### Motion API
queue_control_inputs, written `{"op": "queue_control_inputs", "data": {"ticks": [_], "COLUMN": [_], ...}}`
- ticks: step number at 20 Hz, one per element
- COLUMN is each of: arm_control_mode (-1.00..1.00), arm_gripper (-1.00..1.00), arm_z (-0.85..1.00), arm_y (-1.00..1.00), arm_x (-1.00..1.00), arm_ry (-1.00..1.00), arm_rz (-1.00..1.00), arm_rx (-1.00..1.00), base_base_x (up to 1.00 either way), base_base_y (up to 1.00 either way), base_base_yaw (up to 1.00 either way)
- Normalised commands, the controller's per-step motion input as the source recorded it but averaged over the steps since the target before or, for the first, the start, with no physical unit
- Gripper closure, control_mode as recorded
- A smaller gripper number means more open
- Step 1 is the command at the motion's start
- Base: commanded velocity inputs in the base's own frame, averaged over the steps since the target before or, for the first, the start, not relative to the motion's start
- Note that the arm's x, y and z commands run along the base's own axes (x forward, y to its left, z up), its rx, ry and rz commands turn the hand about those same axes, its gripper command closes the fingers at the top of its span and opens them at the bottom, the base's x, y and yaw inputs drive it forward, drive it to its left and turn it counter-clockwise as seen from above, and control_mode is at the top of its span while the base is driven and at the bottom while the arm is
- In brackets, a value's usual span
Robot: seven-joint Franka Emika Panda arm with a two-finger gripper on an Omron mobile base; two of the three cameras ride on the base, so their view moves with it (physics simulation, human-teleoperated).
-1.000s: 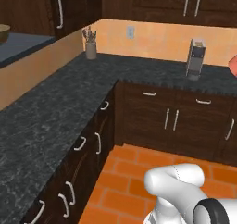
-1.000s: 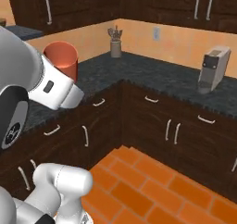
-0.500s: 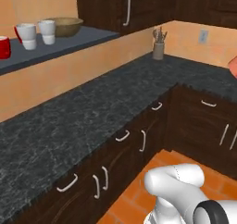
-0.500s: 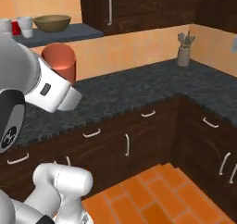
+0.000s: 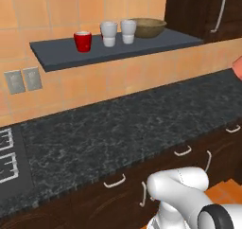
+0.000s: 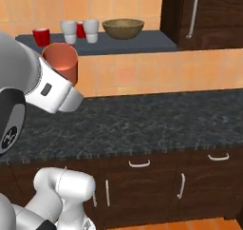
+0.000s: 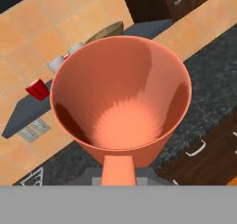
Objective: Gather all objects into one cabinet and sort the glasses and bowls to opposite sides.
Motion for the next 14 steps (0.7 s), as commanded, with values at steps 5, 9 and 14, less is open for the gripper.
{"op": "queue_control_inputs", "data": {"ticks": [5, 9, 14], "arm_control_mode": [1.00, 1.00, 1.00], "arm_gripper": [1.00, 1.00, 1.00], "arm_z": [0.00, 0.00, 0.00], "arm_y": [0.00, 0.00, 0.00], "arm_x": [0.00, 0.00, 0.00], "arm_ry": [0.00, 0.00, 0.00], "arm_rz": [0.00, 0.00, 0.00], "arm_rx": [0.00, 0.00, 0.00], "base_base_x": [0.33, 0.37, 0.25], "base_base_y": [-0.10, 0.05, 0.06], "base_base_yaw": [0.59, 0.25, 0.22]}}
